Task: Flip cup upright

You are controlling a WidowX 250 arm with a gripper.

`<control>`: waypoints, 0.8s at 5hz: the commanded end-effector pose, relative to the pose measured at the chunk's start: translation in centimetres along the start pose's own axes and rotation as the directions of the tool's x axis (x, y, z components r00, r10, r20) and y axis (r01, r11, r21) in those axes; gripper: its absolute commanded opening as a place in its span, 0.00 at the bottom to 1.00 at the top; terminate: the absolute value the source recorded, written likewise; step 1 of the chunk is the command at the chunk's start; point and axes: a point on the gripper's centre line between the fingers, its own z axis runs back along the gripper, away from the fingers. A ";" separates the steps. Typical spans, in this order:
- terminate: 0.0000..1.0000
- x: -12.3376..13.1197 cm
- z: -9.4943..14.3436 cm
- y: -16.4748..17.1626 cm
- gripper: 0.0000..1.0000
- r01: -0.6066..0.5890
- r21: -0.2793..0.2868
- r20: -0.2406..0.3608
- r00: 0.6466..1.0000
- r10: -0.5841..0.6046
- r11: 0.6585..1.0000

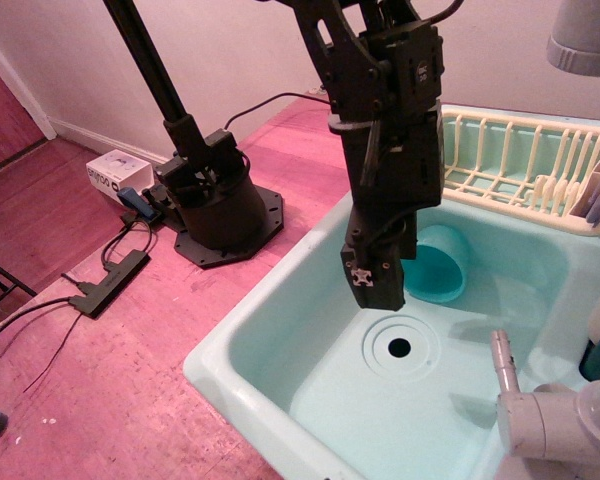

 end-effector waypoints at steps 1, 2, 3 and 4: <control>0.00 0.0 0.0 0.0 1.00 0.000 0.000 0.000 1.000 0.000 1.000; 0.00 0.3 1.3 0.3 1.00 0.082 0.064 -0.016 0.997 -0.081 0.995; 0.00 0.7 2.7 0.4 1.00 0.140 0.120 0.006 0.990 -0.142 0.983; 0.00 0.7 3.0 1.0 1.00 0.163 0.139 0.004 0.986 -0.165 0.977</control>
